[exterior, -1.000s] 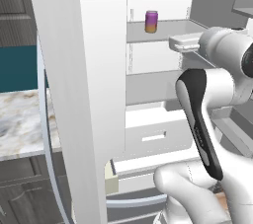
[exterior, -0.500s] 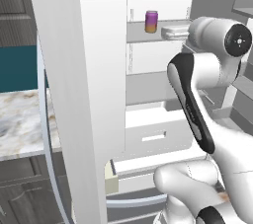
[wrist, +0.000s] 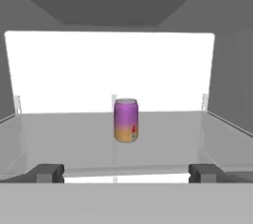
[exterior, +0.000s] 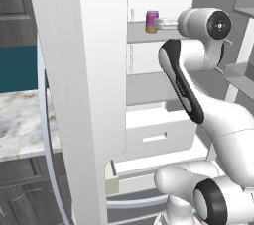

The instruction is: Open the fridge, grab two sodas, and place both sodas inside the bowl with ice on the dining counter.

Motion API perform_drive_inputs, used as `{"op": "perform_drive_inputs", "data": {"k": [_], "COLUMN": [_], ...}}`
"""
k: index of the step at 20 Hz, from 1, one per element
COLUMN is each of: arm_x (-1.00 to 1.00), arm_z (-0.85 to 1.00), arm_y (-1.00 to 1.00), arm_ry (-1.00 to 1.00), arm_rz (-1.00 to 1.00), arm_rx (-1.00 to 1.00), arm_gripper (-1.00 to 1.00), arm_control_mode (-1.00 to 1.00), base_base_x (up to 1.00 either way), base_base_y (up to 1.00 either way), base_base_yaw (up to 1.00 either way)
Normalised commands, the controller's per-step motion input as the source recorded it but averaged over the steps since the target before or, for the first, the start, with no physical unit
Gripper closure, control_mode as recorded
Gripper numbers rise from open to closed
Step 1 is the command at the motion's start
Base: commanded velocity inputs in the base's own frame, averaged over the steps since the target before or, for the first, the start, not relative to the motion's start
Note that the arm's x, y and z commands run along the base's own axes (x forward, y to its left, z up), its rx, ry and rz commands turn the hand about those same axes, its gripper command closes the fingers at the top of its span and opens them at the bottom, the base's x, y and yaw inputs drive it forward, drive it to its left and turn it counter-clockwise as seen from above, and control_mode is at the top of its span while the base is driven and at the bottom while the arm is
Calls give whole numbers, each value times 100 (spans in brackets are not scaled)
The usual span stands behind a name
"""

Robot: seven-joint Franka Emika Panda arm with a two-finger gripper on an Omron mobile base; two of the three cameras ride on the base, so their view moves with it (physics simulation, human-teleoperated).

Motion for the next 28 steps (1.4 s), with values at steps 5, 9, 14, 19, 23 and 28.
{"op": "perform_drive_inputs", "data": {"k": [5, 9, 14, 19, 23, 28], "arm_x": [64, 59, 58, 55, 48, 38], "arm_z": [7, 0, 0, 0, -6, -3], "arm_y": [0, 0, 0, 0, 0, 0], "arm_ry": [2, 2, 3, 3, 2, 2], "arm_rz": [0, 0, 0, 0, 0, 0], "arm_rx": [3, 2, 2, 1, 0, 0], "arm_gripper": [-100, -100, -100, -100, -100, -100], "arm_control_mode": [-100, -100, -100, -100, -100, -100], "base_base_x": [0, 0, 0, 0, 0, 0], "base_base_y": [0, 0, 0, 0, 0, 0], "base_base_yaw": [0, 0, 0, 0, 0, 0]}}
